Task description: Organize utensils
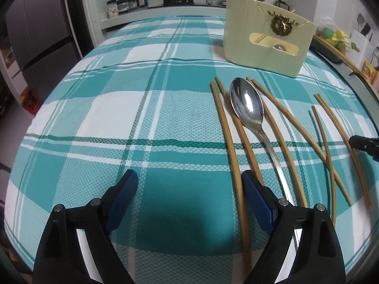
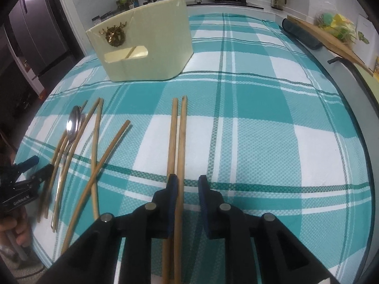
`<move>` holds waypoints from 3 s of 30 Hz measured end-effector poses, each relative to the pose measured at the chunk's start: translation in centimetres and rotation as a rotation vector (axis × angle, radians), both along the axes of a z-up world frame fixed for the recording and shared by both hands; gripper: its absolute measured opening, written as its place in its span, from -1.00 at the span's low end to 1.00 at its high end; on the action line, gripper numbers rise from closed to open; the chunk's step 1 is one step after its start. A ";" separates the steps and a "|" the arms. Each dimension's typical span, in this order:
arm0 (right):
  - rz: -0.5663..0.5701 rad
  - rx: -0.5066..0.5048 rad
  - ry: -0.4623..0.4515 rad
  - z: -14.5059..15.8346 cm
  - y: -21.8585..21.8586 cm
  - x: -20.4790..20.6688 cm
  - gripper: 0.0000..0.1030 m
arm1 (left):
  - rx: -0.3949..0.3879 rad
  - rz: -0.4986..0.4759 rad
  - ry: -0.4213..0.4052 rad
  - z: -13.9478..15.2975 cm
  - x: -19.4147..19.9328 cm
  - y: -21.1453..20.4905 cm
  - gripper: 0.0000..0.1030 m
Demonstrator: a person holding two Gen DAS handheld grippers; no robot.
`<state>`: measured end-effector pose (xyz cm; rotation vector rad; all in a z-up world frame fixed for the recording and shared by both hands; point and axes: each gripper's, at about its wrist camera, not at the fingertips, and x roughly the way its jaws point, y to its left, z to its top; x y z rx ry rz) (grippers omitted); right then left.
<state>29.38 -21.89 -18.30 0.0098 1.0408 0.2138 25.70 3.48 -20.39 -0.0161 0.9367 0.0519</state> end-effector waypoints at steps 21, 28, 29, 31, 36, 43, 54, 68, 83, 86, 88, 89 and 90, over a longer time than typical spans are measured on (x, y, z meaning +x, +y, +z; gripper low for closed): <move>-0.201 -0.079 -0.028 0.0 -2.1 -4.3 -0.87 | -0.003 -0.017 -0.041 0.8 -2.5 -0.3 -0.90; -0.191 -0.040 -0.044 0.0 -3.1 -7.7 -0.49 | 0.006 -0.010 -0.004 0.8 -3.1 0.5 0.54; -0.178 -0.029 -0.051 0.0 -3.0 -7.8 -0.37 | 0.018 -0.011 -0.001 0.6 -3.1 0.3 0.70; -0.156 -0.026 -0.060 -0.1 -2.6 -7.8 -0.15 | 0.040 -0.020 -0.008 0.4 -3.2 0.0 0.73; -0.117 -0.113 -0.087 -0.3 -1.6 -7.9 -0.14 | 0.017 -0.022 0.028 0.0 -3.0 0.7 0.99; -0.088 -0.122 -0.074 -0.3 -1.8 -7.5 -0.05 | -0.001 -0.041 0.079 0.0 -2.8 1.0 0.99; -0.018 -0.114 0.000 -0.2 -1.9 -6.5 0.38 | -0.019 -0.151 0.134 0.5 -1.9 1.5 0.98; 0.019 -0.040 0.085 1.5 -3.0 -2.0 -0.14 | 0.003 -0.190 0.116 2.2 5.3 2.3 0.74; 0.008 -0.070 0.133 0.3 -2.3 4.8 -0.86 | 0.001 -0.296 0.160 1.4 9.1 0.0 -0.87; -0.012 -0.031 0.092 1.4 -2.3 5.3 -0.86 | -0.050 -0.273 0.110 3.0 8.5 0.8 -0.89; -0.023 0.006 0.045 3.1 -2.3 4.8 -0.86 | -0.090 -0.254 0.055 4.9 7.6 1.6 -0.89; -0.022 0.025 0.013 4.2 -2.2 4.3 -0.86 | -0.110 -0.245 0.029 5.9 7.2 2.0 -0.90; -0.018 0.036 -0.018 5.3 -2.0 3.8 -0.86 | -0.131 -0.238 -0.003 7.2 6.6 2.5 -0.90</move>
